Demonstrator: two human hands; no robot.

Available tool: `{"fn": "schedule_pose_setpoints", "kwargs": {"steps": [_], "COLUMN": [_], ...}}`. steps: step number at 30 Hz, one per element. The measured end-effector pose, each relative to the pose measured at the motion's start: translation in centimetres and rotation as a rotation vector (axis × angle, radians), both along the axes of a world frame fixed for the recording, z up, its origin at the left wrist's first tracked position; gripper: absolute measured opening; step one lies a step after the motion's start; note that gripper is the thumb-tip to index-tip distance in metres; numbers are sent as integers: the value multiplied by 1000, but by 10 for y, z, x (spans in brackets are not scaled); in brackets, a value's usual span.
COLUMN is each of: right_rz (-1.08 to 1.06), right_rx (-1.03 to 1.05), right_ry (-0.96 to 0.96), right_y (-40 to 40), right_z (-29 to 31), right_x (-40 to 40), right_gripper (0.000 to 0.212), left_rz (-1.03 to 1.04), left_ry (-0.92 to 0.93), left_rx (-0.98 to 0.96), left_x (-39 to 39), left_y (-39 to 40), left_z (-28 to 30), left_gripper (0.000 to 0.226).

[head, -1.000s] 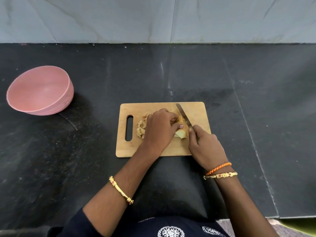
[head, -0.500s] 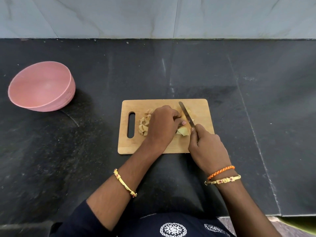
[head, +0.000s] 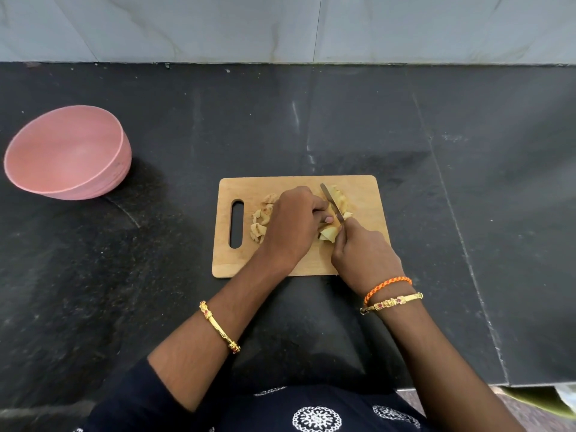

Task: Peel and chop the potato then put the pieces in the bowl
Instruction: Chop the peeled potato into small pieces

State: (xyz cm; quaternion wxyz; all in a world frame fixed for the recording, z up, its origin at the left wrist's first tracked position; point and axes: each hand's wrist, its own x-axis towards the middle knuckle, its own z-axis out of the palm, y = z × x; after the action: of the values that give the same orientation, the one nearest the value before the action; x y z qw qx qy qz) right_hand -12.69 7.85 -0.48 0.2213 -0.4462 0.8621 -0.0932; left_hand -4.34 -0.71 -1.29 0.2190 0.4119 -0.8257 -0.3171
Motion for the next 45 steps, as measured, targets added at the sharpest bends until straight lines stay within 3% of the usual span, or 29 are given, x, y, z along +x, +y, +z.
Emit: {"fn": "schedule_pose_setpoints", "kwargs": {"steps": [15,22,37,45], "right_rz": [-9,-40,17,-179], "right_rx": [109,-100,-176,-405], "right_ry": [-105,-94,35,-73], "right_y": [54,34,13,1], "right_z": [9,9,-10,-13], "right_x": [10,-1,-2,8], "right_gripper": [23,26,24,22], "left_rz": [133,135,141,121], "left_ry": [72,75,37,51], "left_rx": [19,37,35,56], "left_x": [-3,-1,-1,1], "left_y": [12,7,5,4], "left_z": [-7,-3,-3,-2], "left_gripper": [12,15,13,16]}}
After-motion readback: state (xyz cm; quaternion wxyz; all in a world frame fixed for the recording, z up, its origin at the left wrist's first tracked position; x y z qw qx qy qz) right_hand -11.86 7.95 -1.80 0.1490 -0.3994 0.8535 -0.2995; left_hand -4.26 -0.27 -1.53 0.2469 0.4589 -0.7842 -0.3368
